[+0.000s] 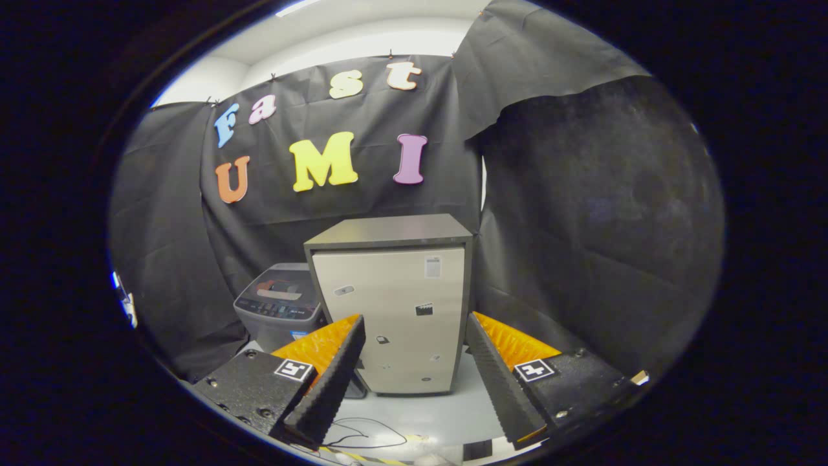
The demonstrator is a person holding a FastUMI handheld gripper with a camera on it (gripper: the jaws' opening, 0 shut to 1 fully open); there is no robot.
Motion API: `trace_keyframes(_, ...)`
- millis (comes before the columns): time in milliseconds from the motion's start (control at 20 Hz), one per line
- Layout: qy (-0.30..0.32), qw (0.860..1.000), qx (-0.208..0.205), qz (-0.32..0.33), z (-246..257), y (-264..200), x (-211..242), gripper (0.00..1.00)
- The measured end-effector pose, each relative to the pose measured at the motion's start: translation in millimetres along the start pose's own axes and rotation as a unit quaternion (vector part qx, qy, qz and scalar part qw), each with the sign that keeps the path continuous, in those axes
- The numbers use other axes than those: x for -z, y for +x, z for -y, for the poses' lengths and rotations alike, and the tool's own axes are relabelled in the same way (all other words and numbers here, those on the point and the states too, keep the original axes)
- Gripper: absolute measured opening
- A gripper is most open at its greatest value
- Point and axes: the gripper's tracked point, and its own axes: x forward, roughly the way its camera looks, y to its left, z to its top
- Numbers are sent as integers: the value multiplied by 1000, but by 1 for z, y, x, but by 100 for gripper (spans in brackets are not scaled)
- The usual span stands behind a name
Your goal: Put the clothes into the washing machine and then close the washing machine lid.
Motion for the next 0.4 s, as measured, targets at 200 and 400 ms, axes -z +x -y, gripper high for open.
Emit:
trace_keyframes(200,-13,1000,-5,-7,-1,2,7,98)
trace_keyframes(400,-21,1000,-4,-6,1,4,4,98)
